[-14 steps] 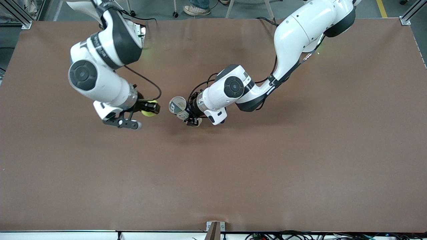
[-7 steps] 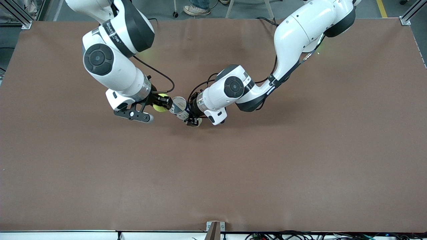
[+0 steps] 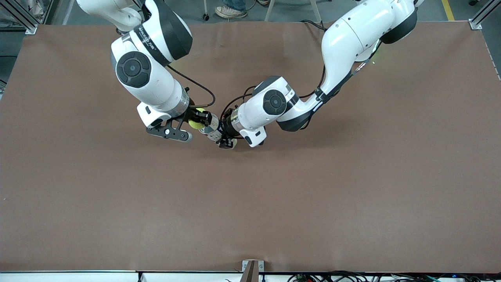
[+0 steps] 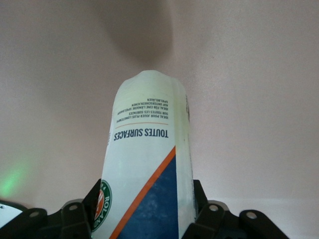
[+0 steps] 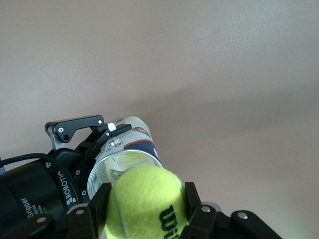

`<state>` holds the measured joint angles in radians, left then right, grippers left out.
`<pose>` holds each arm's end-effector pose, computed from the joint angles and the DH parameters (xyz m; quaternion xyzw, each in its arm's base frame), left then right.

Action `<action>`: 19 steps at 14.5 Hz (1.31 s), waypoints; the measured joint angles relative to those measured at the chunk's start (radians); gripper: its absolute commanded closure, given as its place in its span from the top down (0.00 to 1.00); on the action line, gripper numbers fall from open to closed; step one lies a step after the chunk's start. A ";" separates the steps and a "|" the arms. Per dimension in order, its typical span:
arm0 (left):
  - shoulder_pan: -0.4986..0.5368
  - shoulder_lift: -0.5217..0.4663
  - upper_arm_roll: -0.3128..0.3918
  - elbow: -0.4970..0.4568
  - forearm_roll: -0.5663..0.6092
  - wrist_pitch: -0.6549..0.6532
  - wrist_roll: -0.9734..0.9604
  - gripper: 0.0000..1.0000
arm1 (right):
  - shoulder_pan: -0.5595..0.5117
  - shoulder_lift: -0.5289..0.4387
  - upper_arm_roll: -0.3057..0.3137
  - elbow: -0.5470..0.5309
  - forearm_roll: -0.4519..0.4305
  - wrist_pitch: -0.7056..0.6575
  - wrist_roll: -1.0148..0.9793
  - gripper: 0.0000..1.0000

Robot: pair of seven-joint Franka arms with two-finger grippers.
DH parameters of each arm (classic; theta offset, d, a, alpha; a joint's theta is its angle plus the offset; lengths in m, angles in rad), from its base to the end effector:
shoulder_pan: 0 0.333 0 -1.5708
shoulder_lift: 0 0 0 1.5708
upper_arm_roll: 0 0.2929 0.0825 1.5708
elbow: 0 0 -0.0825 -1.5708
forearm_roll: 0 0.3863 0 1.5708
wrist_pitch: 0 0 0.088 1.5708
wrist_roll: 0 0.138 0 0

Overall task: Insert tennis ball vertically with right arm
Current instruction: 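Bring the second ball to the can opening and release it with the right gripper, then retract the right gripper to rest while the left gripper carries the can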

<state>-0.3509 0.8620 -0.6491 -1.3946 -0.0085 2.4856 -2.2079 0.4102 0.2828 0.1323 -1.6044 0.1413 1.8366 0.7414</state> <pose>0.4958 -0.5752 0.2603 0.7046 0.6486 -0.2250 0.1791 0.5389 0.3358 0.4102 -0.9886 0.1211 0.0709 0.0544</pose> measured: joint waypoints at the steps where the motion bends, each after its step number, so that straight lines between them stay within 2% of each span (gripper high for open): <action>1: 0.000 0.000 0.000 0.000 0.000 0.000 0.000 0.71 | 0.001 0.005 0.000 0.001 0.000 0.002 0.000 0.38; 5: 0.000 0.000 0.000 0.000 0.000 0.000 0.000 0.71 | 0.006 0.021 0.000 0.004 0.000 0.016 0.000 0.39; 6: 0.000 0.000 0.000 0.000 0.000 0.000 0.000 0.71 | 0.006 0.022 0.000 0.004 0.000 0.018 0.000 0.41; 7: 0.000 0.000 0.000 0.000 0.000 0.000 0.000 0.71 | 0.006 0.022 0.000 0.005 0.000 0.019 0.000 0.47; 9: 0.000 0.000 0.000 0.000 0.000 0.000 0.000 0.71 | 0.008 0.023 0.000 0.009 0.000 0.019 0.000 0.94; 10: 0.000 0.000 0.000 0.000 0.000 0.000 0.000 0.71 | 0.009 0.023 0.000 0.014 0.000 0.020 0.000 1.00; 17: 0.000 0.000 0.001 0.000 0.000 0.000 0.000 0.71 | 0.012 0.023 -0.003 0.062 0.000 0.017 0.000 1.00; 19: 0.000 0.000 0.001 0.000 0.000 0.000 0.000 0.71 | 0.011 0.021 -0.013 0.073 -0.001 -0.020 -0.001 1.00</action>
<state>-0.3511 0.8620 -0.6480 -1.3945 -0.0086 2.4855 -2.2080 0.4211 0.3035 0.1195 -1.5316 0.1406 1.8169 0.7400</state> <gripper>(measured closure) 0.286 0.000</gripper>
